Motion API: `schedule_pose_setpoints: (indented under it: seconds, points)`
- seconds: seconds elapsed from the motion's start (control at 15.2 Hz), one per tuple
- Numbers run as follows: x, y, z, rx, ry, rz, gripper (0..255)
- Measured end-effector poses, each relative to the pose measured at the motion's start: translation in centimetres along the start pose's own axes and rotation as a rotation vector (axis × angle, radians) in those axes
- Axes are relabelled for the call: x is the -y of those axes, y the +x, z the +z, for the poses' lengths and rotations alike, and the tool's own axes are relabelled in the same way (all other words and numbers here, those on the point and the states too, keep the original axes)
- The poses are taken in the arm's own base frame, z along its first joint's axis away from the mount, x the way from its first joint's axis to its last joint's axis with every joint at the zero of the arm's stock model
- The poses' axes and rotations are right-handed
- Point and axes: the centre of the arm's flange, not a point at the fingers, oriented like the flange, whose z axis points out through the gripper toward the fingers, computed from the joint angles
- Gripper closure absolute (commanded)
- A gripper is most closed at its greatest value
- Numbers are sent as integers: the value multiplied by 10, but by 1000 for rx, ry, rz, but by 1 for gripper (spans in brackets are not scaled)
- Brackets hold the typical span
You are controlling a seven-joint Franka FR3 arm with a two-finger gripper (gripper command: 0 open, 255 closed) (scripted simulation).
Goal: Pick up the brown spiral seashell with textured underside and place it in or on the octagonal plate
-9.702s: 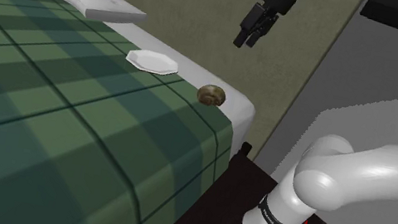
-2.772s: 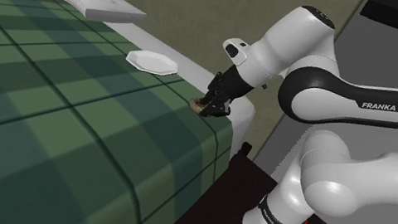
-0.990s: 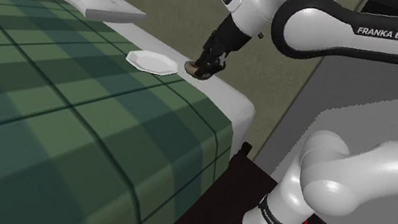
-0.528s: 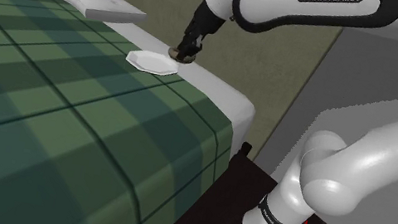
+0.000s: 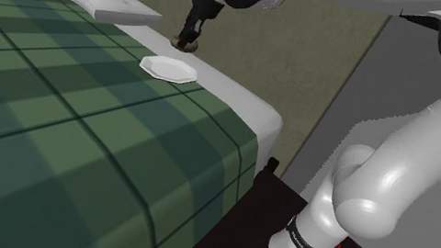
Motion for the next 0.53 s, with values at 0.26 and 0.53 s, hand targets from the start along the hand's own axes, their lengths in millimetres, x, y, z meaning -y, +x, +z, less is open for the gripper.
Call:
schedule_pose_setpoints:
  seconds: [0.26,0.53]
  points:
    - [-30,19,17,1,0,0,255]
    - [-27,15,34,1,0,-1,255]
